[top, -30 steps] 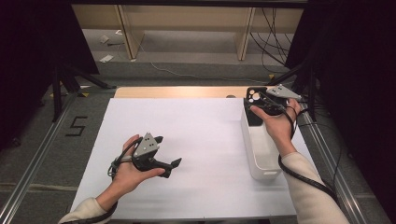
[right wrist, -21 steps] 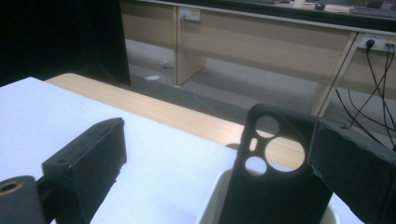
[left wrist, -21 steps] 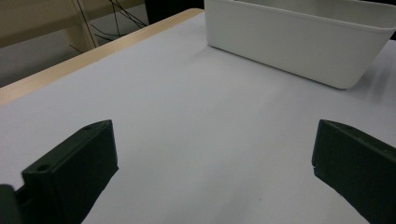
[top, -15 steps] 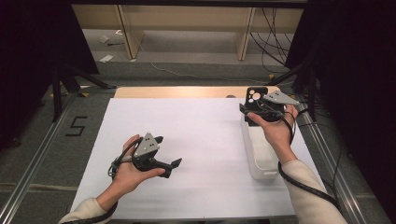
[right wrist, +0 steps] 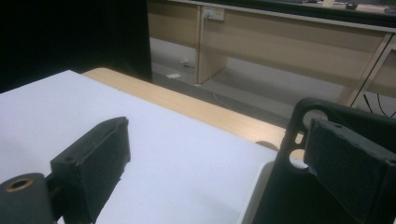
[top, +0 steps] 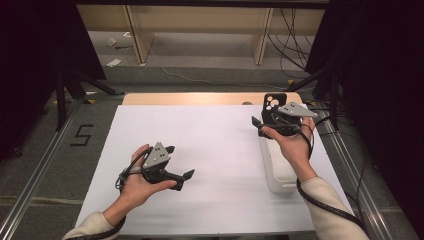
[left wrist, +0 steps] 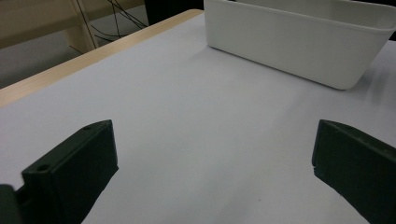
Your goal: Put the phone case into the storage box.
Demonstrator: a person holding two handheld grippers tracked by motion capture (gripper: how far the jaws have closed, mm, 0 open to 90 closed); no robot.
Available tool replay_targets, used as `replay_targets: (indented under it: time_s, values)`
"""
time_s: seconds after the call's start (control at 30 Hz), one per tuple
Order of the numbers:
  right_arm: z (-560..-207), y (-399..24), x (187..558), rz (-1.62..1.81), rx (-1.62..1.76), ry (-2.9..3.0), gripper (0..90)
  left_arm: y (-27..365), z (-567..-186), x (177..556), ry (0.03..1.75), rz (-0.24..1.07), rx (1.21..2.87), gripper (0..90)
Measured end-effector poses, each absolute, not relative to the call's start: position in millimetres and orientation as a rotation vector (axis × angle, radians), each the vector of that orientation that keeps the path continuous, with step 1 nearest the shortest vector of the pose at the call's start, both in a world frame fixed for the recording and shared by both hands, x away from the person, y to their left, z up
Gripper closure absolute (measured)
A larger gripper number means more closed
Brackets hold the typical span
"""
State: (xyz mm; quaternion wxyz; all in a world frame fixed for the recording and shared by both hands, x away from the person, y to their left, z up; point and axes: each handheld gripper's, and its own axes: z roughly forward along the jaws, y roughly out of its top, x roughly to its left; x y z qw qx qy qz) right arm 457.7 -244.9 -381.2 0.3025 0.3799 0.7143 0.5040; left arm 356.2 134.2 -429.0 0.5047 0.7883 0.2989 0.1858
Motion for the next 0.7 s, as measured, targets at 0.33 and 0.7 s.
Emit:
replay_targets:
  time_s: [0.33,0.7]
  values:
    - [-383,-241,444,1.352,0.969,1.933,8.9,134,-429,356,0.720,0.450,1.902,0.0]
    - [-384,-244,429,1.372,0.940,1.967,9.4,135,-428,356,0.722,0.451,1.898,0.0]
